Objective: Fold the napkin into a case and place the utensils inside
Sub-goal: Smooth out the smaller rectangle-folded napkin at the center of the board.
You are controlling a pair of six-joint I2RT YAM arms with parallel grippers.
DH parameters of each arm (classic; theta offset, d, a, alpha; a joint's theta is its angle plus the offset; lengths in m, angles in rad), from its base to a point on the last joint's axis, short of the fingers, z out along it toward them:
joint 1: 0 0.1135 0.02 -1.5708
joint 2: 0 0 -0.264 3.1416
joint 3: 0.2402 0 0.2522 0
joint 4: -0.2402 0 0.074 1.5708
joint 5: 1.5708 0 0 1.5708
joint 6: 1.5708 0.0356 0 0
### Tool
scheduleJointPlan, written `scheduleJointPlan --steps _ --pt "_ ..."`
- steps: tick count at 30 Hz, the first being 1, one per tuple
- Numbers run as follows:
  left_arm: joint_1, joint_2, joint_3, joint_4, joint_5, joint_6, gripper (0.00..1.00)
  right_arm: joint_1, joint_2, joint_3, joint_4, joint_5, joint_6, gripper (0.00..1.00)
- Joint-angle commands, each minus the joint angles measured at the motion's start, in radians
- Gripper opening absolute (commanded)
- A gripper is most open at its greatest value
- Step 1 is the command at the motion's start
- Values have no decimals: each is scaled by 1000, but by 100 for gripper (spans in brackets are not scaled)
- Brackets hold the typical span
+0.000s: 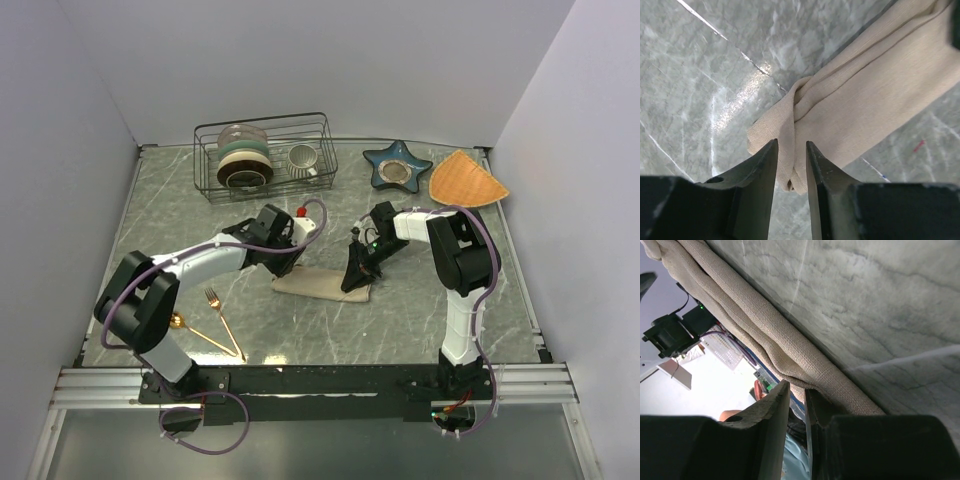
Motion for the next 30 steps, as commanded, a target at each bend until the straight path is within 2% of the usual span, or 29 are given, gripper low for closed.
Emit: scheduleJointPlan --steps 1,3,12,17,30 --pt "-10 29 31 5 -55 42 33 -11 45 11 44 200 -41 27" --pt "-12 45 39 7 -60 48 32 -11 47 12 43 200 -41 27" --pt "-25 81 62 11 -69 79 15 -13 55 20 40 200 -40 27" --pt "-42 65 56 24 -65 85 1 -13 55 20 40 201 -38 27" --pt "-104 -13 -42 1 -16 184 1 -13 62 11 49 213 -24 27"
